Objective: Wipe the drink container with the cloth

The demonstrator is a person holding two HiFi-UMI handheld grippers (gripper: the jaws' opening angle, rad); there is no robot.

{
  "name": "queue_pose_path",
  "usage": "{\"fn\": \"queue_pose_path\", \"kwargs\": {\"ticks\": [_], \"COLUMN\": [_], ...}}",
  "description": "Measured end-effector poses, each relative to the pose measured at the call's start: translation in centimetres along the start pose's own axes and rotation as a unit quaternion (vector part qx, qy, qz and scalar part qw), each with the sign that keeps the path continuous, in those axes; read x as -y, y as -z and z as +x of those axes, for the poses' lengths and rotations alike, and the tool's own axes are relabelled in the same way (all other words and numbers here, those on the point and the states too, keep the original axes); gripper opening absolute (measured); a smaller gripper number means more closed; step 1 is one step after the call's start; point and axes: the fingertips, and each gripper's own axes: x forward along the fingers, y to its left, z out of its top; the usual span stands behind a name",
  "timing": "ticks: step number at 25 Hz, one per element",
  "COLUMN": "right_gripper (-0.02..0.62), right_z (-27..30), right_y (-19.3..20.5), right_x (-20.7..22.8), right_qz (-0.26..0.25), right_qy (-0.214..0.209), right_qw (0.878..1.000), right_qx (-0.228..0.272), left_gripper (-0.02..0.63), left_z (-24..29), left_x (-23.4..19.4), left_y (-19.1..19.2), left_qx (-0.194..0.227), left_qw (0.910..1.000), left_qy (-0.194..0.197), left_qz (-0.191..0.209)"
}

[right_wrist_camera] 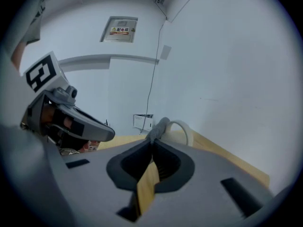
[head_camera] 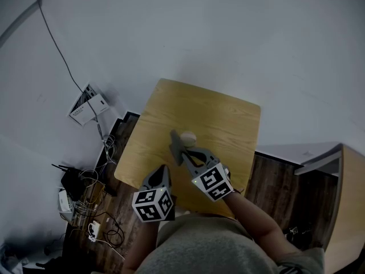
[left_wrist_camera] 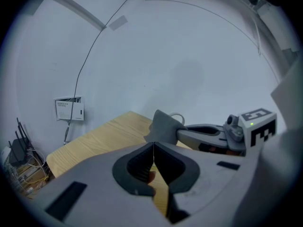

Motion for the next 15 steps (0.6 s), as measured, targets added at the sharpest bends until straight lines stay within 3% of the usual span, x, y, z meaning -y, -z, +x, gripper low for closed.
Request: {"fn": "queue_pose_path", "kwargs": {"ticks": [15], "right_gripper": [0.008], "right_z": [2.8], "right_y": [7.2], "right_x": [-0.2], "right_qz": [0.044], "right_qy": [0.011], "right_qw": [0.994], "right_qx": [-0.096], "left_gripper": [0.002], "left_z": [-0.1], "left_x": [-0.3], "left_y": [0.5], "left_qx": [-0.004], "left_qw": [1.0], "left_qy": [-0.004], "left_qz": [-0.003]}}
